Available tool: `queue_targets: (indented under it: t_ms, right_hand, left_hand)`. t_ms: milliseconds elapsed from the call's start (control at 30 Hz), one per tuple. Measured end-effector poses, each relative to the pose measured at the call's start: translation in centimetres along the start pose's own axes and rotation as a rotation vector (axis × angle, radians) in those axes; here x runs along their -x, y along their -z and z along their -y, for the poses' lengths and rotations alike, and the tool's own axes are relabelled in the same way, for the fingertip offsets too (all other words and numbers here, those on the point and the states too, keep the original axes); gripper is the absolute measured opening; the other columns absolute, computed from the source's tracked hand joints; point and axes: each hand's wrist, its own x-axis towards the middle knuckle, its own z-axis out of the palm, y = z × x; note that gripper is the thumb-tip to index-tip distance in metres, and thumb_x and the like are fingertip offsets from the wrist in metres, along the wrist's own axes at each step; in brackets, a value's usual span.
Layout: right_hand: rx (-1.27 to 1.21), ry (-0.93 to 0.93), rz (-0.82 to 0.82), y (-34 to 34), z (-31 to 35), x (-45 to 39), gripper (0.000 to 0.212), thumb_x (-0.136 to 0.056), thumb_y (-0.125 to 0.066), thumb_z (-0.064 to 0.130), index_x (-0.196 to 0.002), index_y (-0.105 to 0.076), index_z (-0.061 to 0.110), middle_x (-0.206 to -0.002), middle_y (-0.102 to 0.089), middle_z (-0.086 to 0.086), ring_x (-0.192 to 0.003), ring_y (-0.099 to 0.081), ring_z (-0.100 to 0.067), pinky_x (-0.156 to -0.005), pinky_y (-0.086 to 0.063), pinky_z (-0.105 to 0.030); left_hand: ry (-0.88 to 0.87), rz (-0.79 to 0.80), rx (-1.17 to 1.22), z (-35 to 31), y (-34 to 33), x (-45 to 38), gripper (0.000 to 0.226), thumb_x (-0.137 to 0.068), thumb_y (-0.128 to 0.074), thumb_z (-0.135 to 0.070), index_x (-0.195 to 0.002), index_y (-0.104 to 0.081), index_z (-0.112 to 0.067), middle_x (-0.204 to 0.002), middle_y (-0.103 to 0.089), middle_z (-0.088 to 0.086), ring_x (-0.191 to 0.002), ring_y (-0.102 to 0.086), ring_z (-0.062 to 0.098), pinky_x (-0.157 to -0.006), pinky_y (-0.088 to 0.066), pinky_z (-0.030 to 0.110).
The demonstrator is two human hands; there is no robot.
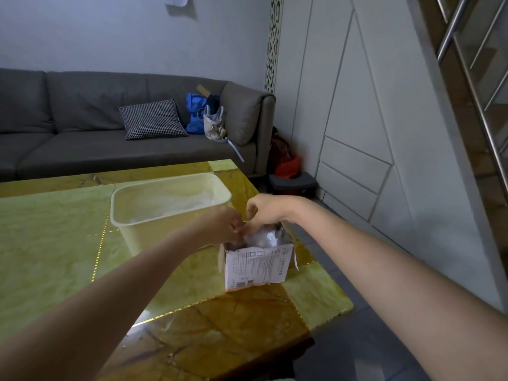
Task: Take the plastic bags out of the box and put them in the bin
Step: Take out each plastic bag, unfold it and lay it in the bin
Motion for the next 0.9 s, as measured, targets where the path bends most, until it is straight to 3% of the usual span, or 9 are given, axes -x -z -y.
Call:
queue_targets:
  t_ms: [100,267,433,500,600,767,833,900]
  right_hand:
    - [-0.237,-0.003,0.008,0.2,0.0,0.3,0.030,-0.082,-0.072,0.016,-0.104,-0.053,0.012,-0.073,-0.057,0.001,-0.053,-0.049,-0.004,-0.044,-0.038,-0.016]
    - [-0.264,0.054,-0.032,0.6,0.4,0.0,0.030,-0.082,-0.067,-0.002,-0.108,-0.056,0.009,-0.085,-0.059,-0.008,-0.063,-0.050,-0.010,-0.054,-0.040,-0.021]
    - [-0.534,0.240,-0.210,2.3,2.0,0.4,0.019,-0.087,-0.056,-0.009,-0.089,-0.056,0.010,-0.082,-0.055,-0.005,-0.068,-0.046,-0.012,-0.056,-0.037,-0.021]
    - [-0.700,0.309,-0.310,3.5,2.9,0.5,0.020,-0.088,-0.054,-0.009,-0.086,-0.056,0.011,-0.080,-0.054,-0.003,-0.066,-0.047,-0.010,-0.057,-0.037,-0.019]
    - [-0.825,0.367,-0.407,5.4,3.8,0.7,0.020,-0.089,-0.053,-0.007,-0.087,-0.058,0.012,-0.082,-0.055,-0.003,-0.069,-0.048,-0.013,-0.064,-0.040,-0.025]
    - [-0.892,0.350,-0.596,6.7,4.2,0.6,0.022,-0.090,-0.052,-0.005,-0.085,-0.058,0.015,-0.078,-0.055,-0.002,-0.067,-0.051,-0.011,-0.062,-0.043,-0.022]
    - [-0.859,0.300,-0.649,6.8,3.8,0.1,0.022,-0.090,-0.054,-0.005,-0.085,-0.058,0.017,-0.078,-0.054,0.000,-0.067,-0.051,-0.010,-0.059,-0.043,-0.020]
    - [-0.841,0.249,-0.669,6.5,3.2,-0.3,0.021,-0.089,-0.055,-0.004,-0.085,-0.058,0.017,-0.079,-0.054,-0.001,-0.067,-0.051,-0.012,-0.058,-0.044,-0.021]
  left_hand:
    - [0.010,0.009,0.130,-0.2,-0.2,0.3,0.029,-0.082,-0.067,-0.023,-0.106,-0.054,-0.013,-0.103,-0.058,0.004,-0.094,-0.054,0.020,-0.072,-0.041,0.023]
    - [0.090,0.023,0.249,0.1,-0.9,0.5,0.055,-0.079,-0.071,-0.021,-0.124,-0.044,-0.009,-0.113,-0.058,0.005,-0.100,-0.057,0.022,-0.078,-0.049,0.027]
    - [0.036,0.121,0.190,0.2,-1.2,0.5,0.024,-0.086,-0.062,-0.016,-0.109,-0.064,-0.009,-0.098,-0.062,0.002,-0.093,-0.059,0.018,-0.079,-0.044,0.023]
    - [0.029,0.113,0.202,0.1,-1.1,0.5,0.024,-0.087,-0.060,-0.017,-0.109,-0.063,-0.007,-0.100,-0.063,0.005,-0.098,-0.060,0.023,-0.084,-0.047,0.028]
    - [0.025,0.036,0.522,0.0,-0.4,0.7,0.027,-0.085,-0.062,-0.013,-0.107,-0.060,0.003,-0.095,-0.062,0.011,-0.083,-0.059,0.018,-0.071,-0.050,0.020]
    - [0.121,-0.108,0.986,2.3,2.8,2.0,0.046,-0.074,-0.065,-0.036,-0.107,-0.066,-0.003,-0.106,-0.066,0.007,-0.096,-0.061,0.019,-0.084,-0.046,0.026]
    - [0.191,-0.155,1.112,3.9,3.7,2.5,0.050,-0.073,-0.066,-0.033,-0.111,-0.062,0.000,-0.109,-0.064,0.009,-0.100,-0.059,0.020,-0.082,-0.044,0.025]
    - [0.239,-0.195,1.232,5.1,4.3,3.1,0.037,-0.077,-0.065,-0.024,-0.107,-0.060,-0.003,-0.107,-0.064,0.007,-0.099,-0.059,0.016,-0.083,-0.043,0.026]
